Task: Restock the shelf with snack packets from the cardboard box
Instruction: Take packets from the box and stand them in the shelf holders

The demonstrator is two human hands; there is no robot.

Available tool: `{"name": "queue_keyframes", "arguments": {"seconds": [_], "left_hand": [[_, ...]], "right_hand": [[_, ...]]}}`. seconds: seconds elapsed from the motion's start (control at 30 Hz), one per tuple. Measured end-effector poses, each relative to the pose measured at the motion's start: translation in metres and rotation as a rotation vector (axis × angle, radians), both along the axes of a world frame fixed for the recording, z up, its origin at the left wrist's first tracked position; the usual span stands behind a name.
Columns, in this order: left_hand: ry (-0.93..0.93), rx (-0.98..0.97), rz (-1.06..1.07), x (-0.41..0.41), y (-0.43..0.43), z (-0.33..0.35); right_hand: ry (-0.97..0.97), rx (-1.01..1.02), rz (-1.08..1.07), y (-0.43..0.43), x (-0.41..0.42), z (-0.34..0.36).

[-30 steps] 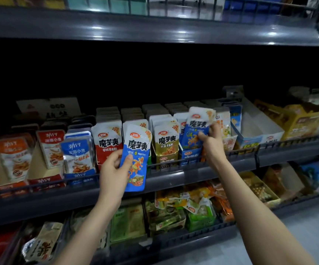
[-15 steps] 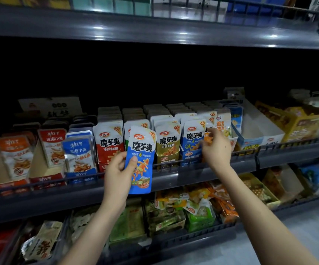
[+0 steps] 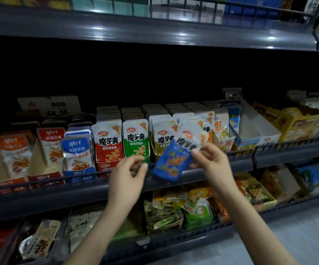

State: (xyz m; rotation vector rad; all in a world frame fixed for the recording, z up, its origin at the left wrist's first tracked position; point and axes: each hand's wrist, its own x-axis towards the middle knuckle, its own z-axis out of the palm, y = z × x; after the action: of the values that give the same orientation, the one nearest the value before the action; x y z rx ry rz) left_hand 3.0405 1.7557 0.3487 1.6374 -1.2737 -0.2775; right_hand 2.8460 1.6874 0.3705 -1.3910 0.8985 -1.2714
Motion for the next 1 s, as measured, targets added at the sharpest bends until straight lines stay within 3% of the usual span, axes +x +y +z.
{"name": "queue_keyframes", "arguments": {"seconds": [0.1,0.2,0.57,0.77,1.0], "left_hand": [[-0.222,0.0,0.325,0.023,-0.003,-0.007],[-0.286,0.072,0.445,0.042,-0.01,-0.017],[-0.218,0.013,0.527,0.054,-0.023,-0.033],[-0.211,0.038,0.517,0.066,-0.027,-0.037],[-0.209,0.034,0.535,0.064,-0.029,-0.037]], "right_hand": [[-0.017,-0.088,-0.165,-0.025,-0.022,0.012],[-0.001,-0.165,-0.193,-0.052,-0.029,0.017],[0.102,-0.222,-0.07,-0.096,-0.036,0.007],[0.537,-0.308,-0.072,-0.101,-0.032,0.001],[0.712,-0.173,-0.273,-0.111,-0.014,-0.016]]}}
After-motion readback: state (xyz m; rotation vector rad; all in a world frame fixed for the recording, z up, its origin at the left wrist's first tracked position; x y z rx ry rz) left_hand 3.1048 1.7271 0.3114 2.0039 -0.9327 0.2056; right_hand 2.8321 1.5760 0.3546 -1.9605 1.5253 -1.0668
